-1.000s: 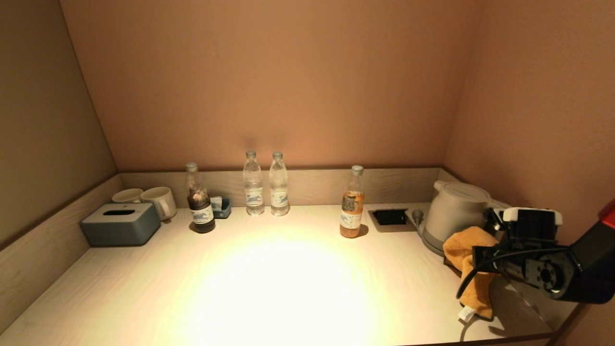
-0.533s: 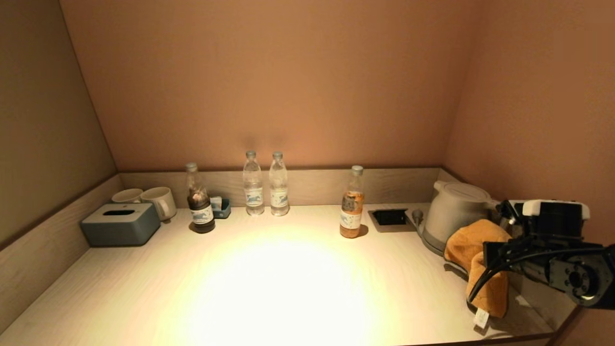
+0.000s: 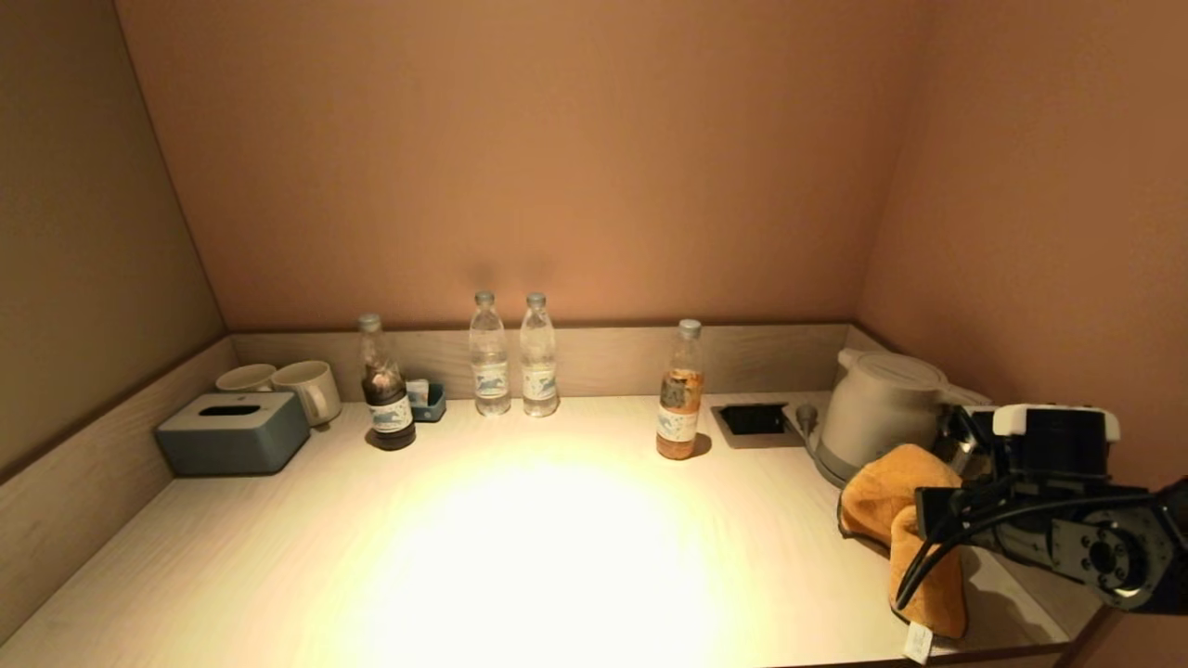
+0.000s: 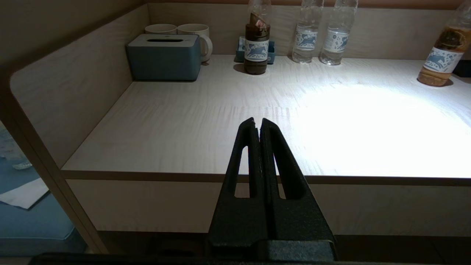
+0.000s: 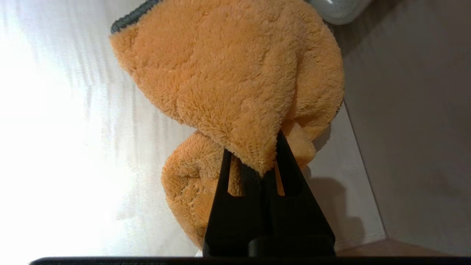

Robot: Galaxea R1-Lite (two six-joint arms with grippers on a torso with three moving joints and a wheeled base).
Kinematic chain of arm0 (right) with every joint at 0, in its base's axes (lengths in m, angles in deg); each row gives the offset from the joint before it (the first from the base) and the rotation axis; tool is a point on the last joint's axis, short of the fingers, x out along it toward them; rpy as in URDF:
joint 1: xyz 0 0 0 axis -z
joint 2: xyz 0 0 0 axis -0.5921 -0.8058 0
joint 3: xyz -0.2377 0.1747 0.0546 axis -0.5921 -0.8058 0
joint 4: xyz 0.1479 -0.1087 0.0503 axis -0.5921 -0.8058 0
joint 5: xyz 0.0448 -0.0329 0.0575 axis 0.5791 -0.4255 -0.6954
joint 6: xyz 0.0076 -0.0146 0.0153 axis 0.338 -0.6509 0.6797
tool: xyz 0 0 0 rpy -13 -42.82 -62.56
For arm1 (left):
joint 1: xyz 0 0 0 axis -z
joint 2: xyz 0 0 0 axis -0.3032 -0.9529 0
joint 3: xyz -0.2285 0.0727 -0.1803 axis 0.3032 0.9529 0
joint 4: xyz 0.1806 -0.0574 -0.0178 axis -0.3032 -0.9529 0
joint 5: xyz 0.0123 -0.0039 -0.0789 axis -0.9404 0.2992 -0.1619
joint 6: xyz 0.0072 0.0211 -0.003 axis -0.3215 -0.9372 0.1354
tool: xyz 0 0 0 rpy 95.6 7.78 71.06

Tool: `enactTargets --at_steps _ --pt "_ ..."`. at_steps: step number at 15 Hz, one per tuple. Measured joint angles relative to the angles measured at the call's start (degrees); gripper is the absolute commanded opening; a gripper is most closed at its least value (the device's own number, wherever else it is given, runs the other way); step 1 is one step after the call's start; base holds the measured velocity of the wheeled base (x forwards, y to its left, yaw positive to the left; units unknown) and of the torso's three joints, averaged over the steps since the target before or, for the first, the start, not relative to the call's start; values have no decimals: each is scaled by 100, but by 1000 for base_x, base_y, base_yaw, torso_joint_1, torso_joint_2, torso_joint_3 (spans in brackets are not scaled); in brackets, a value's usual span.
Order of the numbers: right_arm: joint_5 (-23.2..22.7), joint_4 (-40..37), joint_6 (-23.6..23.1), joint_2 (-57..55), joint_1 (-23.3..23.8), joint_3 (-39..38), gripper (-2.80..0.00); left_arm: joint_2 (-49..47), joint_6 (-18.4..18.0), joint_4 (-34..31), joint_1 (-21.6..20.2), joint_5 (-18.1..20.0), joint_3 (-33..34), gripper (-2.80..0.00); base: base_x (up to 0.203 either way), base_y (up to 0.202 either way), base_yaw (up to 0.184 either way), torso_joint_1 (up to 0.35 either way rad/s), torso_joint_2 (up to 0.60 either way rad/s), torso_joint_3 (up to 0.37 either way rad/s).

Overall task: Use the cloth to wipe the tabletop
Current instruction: Place the tablecloth

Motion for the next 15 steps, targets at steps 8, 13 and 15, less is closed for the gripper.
enactTargets --at_steps 8,13,15 --pt "-35 -5 -5 -112 -66 74 0 0 -2 0 0 0 0 -280 0 0 0 0 0 0" --pt "-35 5 -2 -78 -66 38 0 0 -2 0 0 1 0 -280 0 0 0 0 0 0" --pt "-38 6 1 25 -69 38 0 0 0 2 0 1 0 -280 0 0 0 0 0 0"
